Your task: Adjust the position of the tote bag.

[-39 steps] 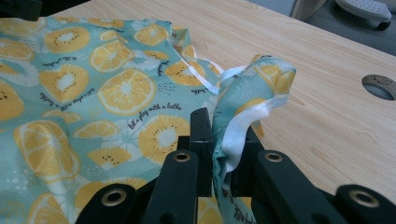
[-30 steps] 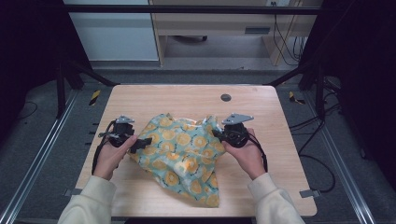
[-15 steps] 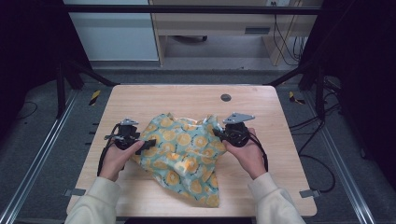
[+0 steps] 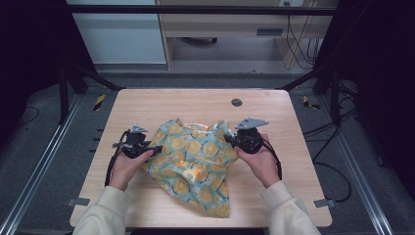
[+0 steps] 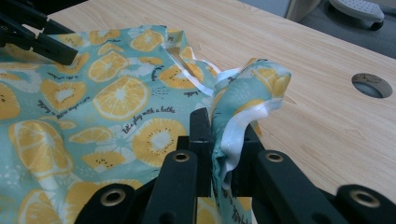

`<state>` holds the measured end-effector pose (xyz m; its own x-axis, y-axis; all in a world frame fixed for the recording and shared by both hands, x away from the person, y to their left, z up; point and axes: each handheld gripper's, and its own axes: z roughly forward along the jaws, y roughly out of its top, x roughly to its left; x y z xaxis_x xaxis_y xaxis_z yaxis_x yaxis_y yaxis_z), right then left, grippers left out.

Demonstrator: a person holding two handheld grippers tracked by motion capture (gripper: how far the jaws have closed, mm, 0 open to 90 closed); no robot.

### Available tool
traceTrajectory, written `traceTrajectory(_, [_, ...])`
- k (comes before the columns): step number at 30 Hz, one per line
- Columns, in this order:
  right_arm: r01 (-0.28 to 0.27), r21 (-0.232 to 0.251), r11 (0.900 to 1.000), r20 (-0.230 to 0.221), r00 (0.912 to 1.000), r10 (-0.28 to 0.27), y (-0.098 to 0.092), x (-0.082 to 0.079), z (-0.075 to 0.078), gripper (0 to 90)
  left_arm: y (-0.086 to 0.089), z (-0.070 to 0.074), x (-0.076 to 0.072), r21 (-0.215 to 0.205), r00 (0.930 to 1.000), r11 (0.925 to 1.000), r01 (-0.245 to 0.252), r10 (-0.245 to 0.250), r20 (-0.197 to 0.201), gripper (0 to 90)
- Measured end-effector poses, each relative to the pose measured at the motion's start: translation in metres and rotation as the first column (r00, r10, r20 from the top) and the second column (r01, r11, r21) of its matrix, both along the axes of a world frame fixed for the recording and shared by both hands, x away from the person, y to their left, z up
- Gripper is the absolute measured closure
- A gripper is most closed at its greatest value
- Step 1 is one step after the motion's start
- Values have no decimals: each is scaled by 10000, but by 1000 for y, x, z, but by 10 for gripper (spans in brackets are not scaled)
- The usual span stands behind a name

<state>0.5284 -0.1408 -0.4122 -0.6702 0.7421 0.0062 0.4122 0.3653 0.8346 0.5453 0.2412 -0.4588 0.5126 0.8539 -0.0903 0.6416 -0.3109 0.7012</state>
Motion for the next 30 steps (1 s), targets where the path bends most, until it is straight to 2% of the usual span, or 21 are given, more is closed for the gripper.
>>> traceTrajectory(3, [63, 44, 10000, 27, 10000, -63, -3, 1, 1, 833, 1, -2, -1, -35, 9995, 9995, 300, -300, -17, 759])
traceTrajectory(5, [90, 48, 9999, 46, 9999, -91, -5, 1, 2, 836, 1, -2, -1, -18, 9992, 9992, 410, -410, -27, 826])
traceTrajectory(6, [127, 54, 9999, 33, 9999, -127, -6, 1, 3, 838, -1, -2, -3, 282, 9982, 9978, 598, -599, 5, 848])
traceTrajectory(7, [127, 54, 9999, 33, 9999, -127, -6, 1, 3, 838, -1, -2, -3, 282, 9982, 9978, 598, -599, 5, 865])
traceTrajectory(8, [179, 47, 9998, 102, 9998, -180, -9, 1, 4, 844, -2, -1, -5, 501, 9972, 9960, 737, -743, 118, 883])
traceTrajectory(13, [203, -61, 9998, 163, 9997, -202, -14, 0, 9, 865, 2, 8, -10, 480, 9952, 9976, 497, -536, 822, 900])
traceTrajectory(20, [215, -207, 9996, 284, 9994, -209, -19, -2, 15, 874, 7, 18, -18, 277, 9900, 9991, 326, -361, 1366, 900])
traceTrajectory(22, [169, -224, 9996, 377, 9992, -160, -21, -2, 17, 876, 10, 25, -23, 151, 9850, 9993, 329, -350, 1691, 900])
traceTrajectory(23, [169, -224, 9996, 377, 9992, -160, -21, -2, 17, 876, 10, 25, -23, 151, 9850, 9993, 329, -350, 1691, 900])
traceTrajectory(28, [99, -336, 9994, 720, 9974, -75, -23, -6, 25, 879, 15, 38, -35, -45, 9734, 9992, 390, -370, 2263, 900])
traceTrajectory(29, [55, -354, 9994, 746, 9972, -28, -23, -7, 26, 880, 15, 38, -35, -45, 9734, 9992, 390, -370, 2263, 900])
traceTrajectory(30, [68, -362, 9993, 795, 9968, -39, -23, -7, 28, 881, 18, 42, -38, -167, 9690, 9991, 384, -332, 2448, 900])
